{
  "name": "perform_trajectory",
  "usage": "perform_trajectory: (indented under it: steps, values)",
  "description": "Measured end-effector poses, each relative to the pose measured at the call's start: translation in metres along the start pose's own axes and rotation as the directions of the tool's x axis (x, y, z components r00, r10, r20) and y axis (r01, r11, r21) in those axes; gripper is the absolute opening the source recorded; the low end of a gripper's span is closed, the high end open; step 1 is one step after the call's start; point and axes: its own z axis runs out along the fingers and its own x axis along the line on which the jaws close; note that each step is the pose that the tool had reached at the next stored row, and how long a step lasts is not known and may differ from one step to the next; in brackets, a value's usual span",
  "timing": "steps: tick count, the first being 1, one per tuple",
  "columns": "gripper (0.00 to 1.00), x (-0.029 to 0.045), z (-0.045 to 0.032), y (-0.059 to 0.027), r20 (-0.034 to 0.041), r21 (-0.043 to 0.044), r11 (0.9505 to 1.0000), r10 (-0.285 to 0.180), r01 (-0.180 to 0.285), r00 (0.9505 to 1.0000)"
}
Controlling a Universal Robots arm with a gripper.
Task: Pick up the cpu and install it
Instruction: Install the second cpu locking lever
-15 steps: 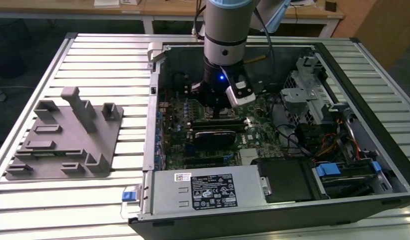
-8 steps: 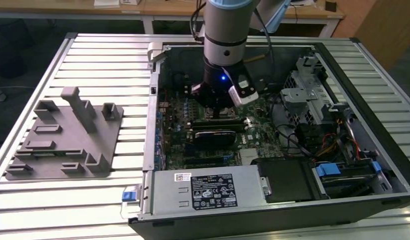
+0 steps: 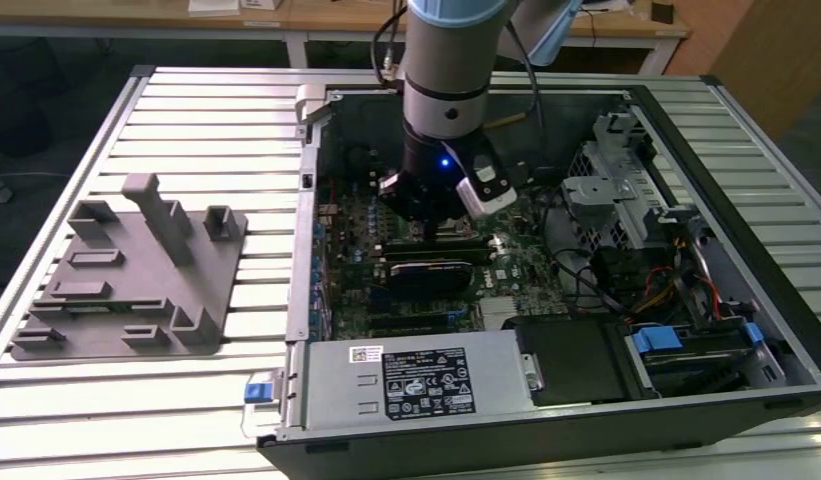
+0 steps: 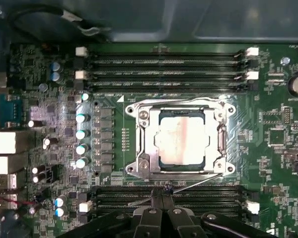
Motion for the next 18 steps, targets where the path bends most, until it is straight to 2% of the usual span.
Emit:
perform_trajectory:
  steps: [2,5,7,11,15,18]
  values:
    - [0.11,0.0013,0.0011,-0.0028,0.0000,-0.0058,1.0000,-0.002,0.002,1.0000]
    - [0.11,0.0022,0.0017,-0.0060,0.0002,-0.0278,0.9996,-0.003,0.003,1.0000]
    - [0.11,0.0028,0.0021,-0.0088,0.0004,-0.0382,0.9993,-0.003,0.003,1.0000]
    - [0.11,0.0058,0.0041,-0.0145,0.0005,-0.0507,0.9987,-0.004,0.004,1.0000]
    - [0.11,0.0062,0.0052,-0.0149,0.0005,-0.0597,0.9982,-0.004,0.004,1.0000]
    - [0.11,0.0066,0.0055,-0.0152,0.0009,-0.0825,0.9966,-0.004,0.004,1.0000]
